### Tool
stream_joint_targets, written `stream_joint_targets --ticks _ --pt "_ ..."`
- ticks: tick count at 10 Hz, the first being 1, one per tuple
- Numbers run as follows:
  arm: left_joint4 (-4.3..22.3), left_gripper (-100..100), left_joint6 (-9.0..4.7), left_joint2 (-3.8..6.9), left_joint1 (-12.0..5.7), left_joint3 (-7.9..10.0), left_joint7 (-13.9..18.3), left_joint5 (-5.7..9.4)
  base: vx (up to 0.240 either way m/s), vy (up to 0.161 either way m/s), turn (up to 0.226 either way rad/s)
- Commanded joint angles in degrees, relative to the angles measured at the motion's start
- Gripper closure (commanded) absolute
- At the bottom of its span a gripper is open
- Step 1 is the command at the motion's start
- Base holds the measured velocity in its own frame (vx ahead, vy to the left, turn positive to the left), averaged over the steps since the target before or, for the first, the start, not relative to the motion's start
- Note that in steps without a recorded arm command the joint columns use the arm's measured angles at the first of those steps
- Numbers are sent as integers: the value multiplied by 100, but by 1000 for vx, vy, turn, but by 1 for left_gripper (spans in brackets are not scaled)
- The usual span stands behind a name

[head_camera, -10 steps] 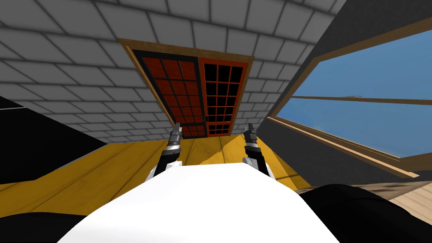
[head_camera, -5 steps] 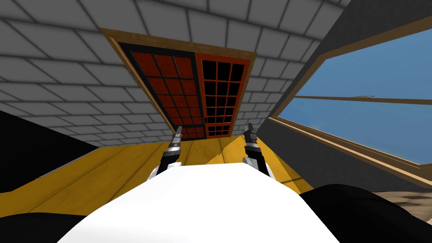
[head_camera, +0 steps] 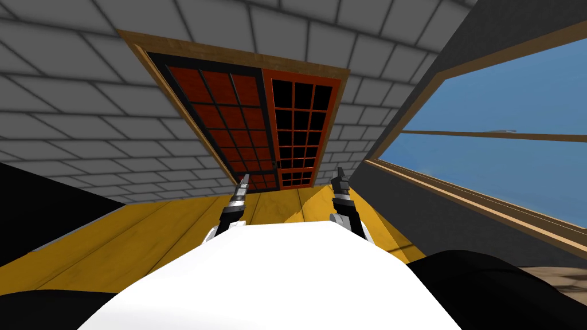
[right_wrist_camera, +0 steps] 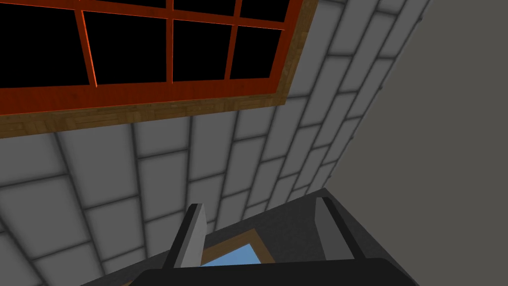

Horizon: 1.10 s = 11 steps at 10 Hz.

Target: Pull the door open

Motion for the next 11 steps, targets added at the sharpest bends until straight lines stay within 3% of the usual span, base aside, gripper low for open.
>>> stream_joint_targets --ticks 1,11 --pt "225 -100 -80 5 -64 63 -171 -51 98 -3 -22" --pt "1577 -100 -560 68 -381 520 -1180 -352 99 -3 -24"
